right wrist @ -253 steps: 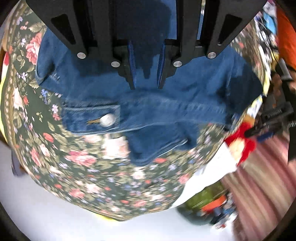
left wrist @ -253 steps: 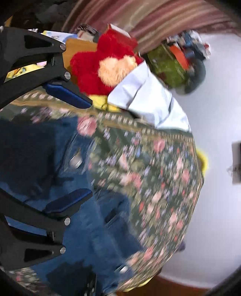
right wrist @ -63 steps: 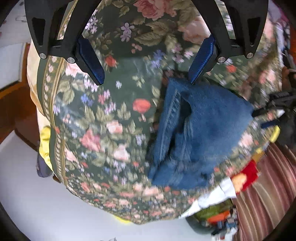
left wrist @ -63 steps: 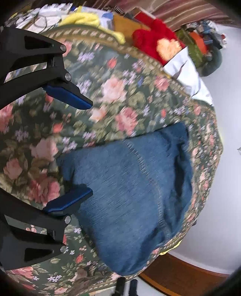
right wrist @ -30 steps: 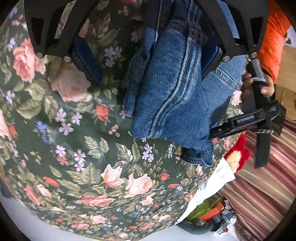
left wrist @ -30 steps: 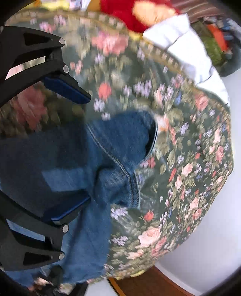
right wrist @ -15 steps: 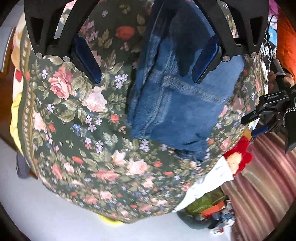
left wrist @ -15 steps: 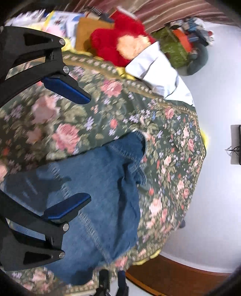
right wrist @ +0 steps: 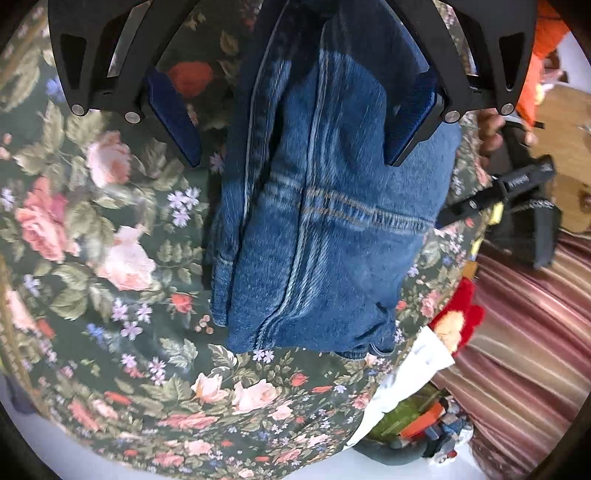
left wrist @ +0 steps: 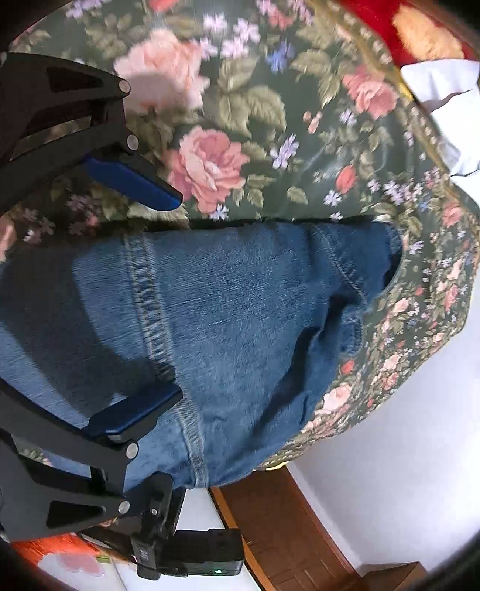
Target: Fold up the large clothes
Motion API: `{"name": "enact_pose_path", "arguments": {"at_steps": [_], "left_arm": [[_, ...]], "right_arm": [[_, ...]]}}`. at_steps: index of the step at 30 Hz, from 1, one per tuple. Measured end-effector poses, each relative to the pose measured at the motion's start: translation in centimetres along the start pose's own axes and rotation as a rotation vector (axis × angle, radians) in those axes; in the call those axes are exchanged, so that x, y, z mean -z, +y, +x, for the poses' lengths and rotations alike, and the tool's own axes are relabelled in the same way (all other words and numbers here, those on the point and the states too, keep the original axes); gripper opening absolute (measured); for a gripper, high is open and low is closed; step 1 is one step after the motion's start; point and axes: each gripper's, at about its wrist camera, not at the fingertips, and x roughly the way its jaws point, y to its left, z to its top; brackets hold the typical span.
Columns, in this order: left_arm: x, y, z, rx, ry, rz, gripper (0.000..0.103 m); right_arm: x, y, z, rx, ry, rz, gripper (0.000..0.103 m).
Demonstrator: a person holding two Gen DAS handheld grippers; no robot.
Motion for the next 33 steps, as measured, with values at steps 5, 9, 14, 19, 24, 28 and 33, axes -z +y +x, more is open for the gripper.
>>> {"name": "enact_pose_path", "arguments": {"at_steps": [5, 9, 14, 19, 24, 28, 33], "left_arm": [[-0.7, 0.6, 2.8, 0.052, 0.055, -0.066, 0.096], [-1.4, 1.0, 4.6, 0.097, 0.1, -0.132, 0.097], [-1.6, 1.0, 4.4, 0.106, 0.102, -0.161, 0.088], [-1.3, 0.3, 2.5, 0.086, 0.087, -0.119, 0.072], [-1.1, -1.4, -0.2, 0.075, 0.065, -0.049, 0.063], [-1.2, -2.5, -3.3, 0.087, 0.023, -0.009, 0.059], [-0.9, -4.9, -8.7, 0.066, -0.057, 0.072, 0.058]], "right_arm": [[-1.0, -0.7, 2.3, -0.069, 0.041, 0.047, 0.098], [-1.5, -0.7, 4.1, -0.151, 0.081, 0.071, 0.098], [-2.0, -0.6, 5.0, -0.177, 0.088, 0.093, 0.094], [-2.0, -0.9, 4.3, -0.211, 0.093, 0.137, 0.064], [-1.5, 0.8, 2.7, -0.174, 0.07, 0.097, 0.051], [-1.2, 2.9, 0.8, -0.162, 0.047, 0.064, 0.046], [-0.7, 5.3, -2.4, -0.165, 0.003, 0.046, 0.044]]}}
